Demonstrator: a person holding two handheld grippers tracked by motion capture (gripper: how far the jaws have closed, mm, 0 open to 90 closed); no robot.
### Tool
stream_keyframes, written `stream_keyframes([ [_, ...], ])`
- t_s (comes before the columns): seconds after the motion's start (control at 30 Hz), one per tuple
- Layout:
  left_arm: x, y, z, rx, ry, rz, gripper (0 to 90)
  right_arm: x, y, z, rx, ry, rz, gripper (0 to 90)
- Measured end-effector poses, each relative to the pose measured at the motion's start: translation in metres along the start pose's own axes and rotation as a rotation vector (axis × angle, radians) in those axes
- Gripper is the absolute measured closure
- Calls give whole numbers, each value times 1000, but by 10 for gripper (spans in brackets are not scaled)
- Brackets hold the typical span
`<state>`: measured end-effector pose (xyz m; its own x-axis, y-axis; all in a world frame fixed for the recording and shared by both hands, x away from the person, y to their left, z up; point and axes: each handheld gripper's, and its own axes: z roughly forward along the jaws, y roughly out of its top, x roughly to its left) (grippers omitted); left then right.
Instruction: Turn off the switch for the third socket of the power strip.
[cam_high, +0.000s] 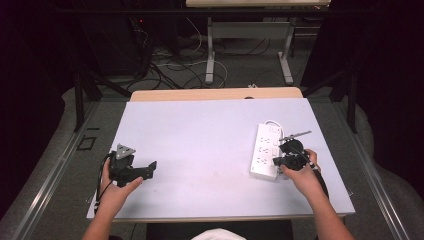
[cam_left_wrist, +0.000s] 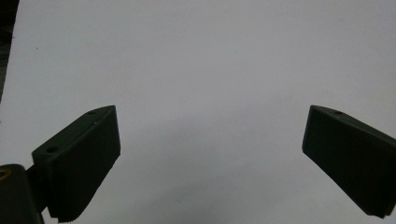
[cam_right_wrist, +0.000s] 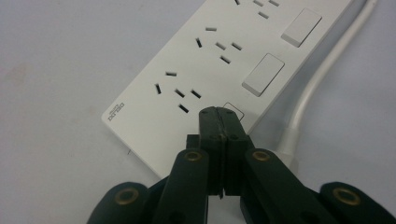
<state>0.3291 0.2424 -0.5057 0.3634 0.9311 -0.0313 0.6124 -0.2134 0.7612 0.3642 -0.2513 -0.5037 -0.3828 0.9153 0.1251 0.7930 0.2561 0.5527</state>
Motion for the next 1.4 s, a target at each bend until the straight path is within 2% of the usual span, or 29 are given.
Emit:
stream_keyframes([
  [0.2, 0, 0, 0, 10, 2, 10, 42, 2, 0, 4, 6, -1, 19, 900],
  [0.4, 0, 0, 0, 11, 2, 15, 42, 1, 0, 6, 9, 1, -5, 900],
  [0.73, 0, 0, 0, 12, 1, 13, 42, 4, 0, 10, 19, -2, 18, 900],
  [1.0, 0, 0, 0, 13, 2, 17, 42, 5, 0, 12, 21, -1, -9, 900],
  [1.3, 0, 0, 1, 13, 0, 10, 43, 6, 0, 13, 26, -12, -4, 900],
  [1.37, 0, 0, 1, 13, 0, 10, 43, 4, 0, 13, 20, -9, -28, 900],
  [1.4, 0, 0, 1, 14, 0, 10, 43, 5, 0, 13, 23, -9, -18, 900],
])
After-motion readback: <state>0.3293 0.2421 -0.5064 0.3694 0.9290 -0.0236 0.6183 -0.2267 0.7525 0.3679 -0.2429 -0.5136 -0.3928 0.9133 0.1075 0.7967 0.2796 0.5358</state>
